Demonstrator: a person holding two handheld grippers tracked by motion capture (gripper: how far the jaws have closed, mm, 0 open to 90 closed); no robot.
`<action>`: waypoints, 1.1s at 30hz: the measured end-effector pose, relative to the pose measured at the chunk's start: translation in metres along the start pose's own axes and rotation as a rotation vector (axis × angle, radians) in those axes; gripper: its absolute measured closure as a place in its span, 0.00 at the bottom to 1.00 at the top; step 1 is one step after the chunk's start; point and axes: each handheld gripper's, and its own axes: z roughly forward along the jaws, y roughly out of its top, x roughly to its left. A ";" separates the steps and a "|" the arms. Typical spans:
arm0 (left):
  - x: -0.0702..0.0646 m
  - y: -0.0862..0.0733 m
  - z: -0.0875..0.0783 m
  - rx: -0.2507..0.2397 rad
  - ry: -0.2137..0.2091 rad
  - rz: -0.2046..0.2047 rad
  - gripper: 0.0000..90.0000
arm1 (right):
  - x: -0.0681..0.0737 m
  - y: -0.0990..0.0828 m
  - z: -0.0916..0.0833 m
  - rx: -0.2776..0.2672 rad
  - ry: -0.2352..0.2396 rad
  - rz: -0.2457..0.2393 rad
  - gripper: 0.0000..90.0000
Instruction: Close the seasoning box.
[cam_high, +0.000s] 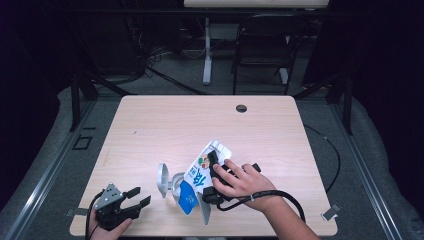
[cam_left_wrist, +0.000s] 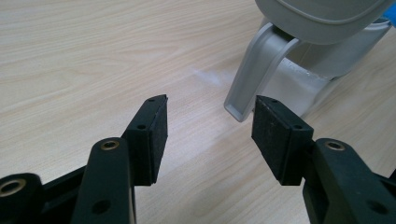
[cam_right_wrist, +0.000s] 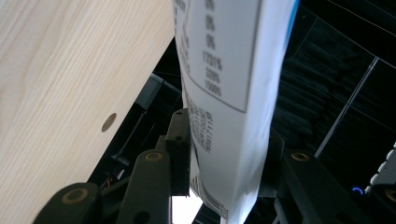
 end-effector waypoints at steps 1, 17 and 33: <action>0.000 0.000 0.000 0.001 0.000 0.001 0.51 | 0.000 0.000 0.000 0.001 0.001 0.000 0.73; 0.000 0.000 -0.001 0.006 0.001 0.005 0.51 | 0.000 -0.001 -0.001 0.008 -0.004 0.000 0.74; 0.000 0.000 -0.001 -0.001 0.001 0.001 0.51 | 0.000 0.000 -0.001 0.002 -0.011 0.007 0.74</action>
